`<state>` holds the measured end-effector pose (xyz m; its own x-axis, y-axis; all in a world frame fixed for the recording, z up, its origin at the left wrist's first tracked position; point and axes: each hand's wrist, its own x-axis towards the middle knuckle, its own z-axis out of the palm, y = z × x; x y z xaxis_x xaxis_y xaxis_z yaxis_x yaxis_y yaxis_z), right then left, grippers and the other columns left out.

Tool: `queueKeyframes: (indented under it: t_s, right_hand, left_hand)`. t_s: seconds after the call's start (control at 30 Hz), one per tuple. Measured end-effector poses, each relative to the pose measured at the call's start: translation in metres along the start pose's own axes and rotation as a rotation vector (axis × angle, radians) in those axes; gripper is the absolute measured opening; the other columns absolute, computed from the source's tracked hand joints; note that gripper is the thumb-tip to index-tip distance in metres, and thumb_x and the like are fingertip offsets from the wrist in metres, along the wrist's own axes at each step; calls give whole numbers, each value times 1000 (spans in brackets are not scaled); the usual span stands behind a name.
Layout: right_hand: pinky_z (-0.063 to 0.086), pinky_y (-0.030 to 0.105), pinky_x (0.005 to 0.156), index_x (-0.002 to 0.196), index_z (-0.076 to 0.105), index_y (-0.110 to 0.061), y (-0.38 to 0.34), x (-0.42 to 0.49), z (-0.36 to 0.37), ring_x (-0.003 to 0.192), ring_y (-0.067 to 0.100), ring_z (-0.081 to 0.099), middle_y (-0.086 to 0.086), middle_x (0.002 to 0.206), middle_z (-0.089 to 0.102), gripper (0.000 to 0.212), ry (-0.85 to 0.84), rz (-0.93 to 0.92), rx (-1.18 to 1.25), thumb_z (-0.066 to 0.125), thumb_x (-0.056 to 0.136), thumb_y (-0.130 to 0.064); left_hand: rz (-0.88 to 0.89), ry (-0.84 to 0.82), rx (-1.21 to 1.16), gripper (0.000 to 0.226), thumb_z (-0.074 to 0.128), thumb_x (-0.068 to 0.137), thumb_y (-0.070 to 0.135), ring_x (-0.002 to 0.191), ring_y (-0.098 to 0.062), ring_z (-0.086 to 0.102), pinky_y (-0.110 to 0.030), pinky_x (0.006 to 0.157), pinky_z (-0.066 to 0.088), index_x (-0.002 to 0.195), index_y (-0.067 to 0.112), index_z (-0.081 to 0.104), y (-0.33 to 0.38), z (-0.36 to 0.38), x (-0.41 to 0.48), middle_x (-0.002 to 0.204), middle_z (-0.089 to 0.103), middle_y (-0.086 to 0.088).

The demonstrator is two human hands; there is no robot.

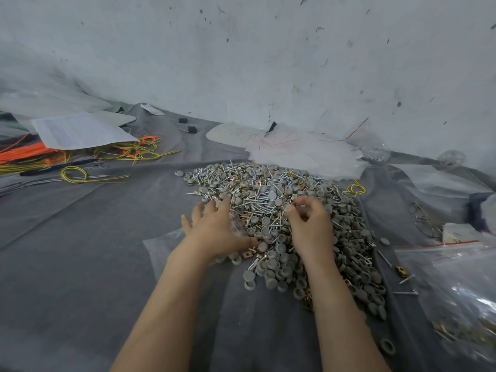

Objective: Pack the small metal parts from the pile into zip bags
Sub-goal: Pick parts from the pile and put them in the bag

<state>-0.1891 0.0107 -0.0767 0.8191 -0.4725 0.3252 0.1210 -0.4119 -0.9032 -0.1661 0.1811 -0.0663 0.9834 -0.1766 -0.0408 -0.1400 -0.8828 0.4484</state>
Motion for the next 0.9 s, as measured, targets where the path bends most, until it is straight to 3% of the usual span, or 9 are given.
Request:
queueKeyframes:
  t_s: [0.2, 0.4, 0.7, 0.8, 0.9]
  right_hand:
    - [39, 1, 57, 102, 61, -15, -1, -1, 0, 75, 6, 57, -2, 85, 62, 10, -3, 2, 18, 59, 92, -16]
    - [41, 5, 59, 94, 56, -18, -5, -4, 0, 75, 0, 57, -8, 83, 61, 9, -9, -1, 18, 63, 90, -17]
    - [39, 1, 63, 92, 63, -19, -11, -14, 13, 76, -4, 58, -9, 81, 64, 7, -83, -111, -44, 65, 88, -15]
    - [44, 4, 68, 92, 62, -19, -17, -20, 22, 81, 1, 62, -8, 87, 66, 7, -249, -137, -91, 65, 88, -14]
    - [43, 0, 68, 101, 67, -16, -20, -21, 20, 81, -7, 59, -11, 92, 66, 13, -366, -186, -160, 59, 92, -11]
  left_hand:
    - [-4, -158, 122, 124, 70, 66, 66, 146, -33, -8, -60, 113, -4, 150, 29, -13, -7, 11, 6, 161, -5, -5]
    - [8, 12, 48, 131, 64, 59, 79, 147, -30, -6, -58, 112, -8, 149, 31, -18, -13, 26, 13, 160, 7, -4]
    - [203, 344, -134, 110, 64, 68, 69, 139, -28, 24, -43, 114, 15, 152, 24, 10, -9, 28, 5, 149, 33, -5]
    - [262, 369, -154, 100, 64, 71, 58, 136, -26, 29, -41, 113, 19, 151, 20, 17, -5, 31, 1, 145, 38, -4]
    - [277, 380, -166, 95, 66, 74, 52, 135, -25, 32, -40, 112, 21, 150, 19, 20, -4, 31, -1, 144, 40, -4]
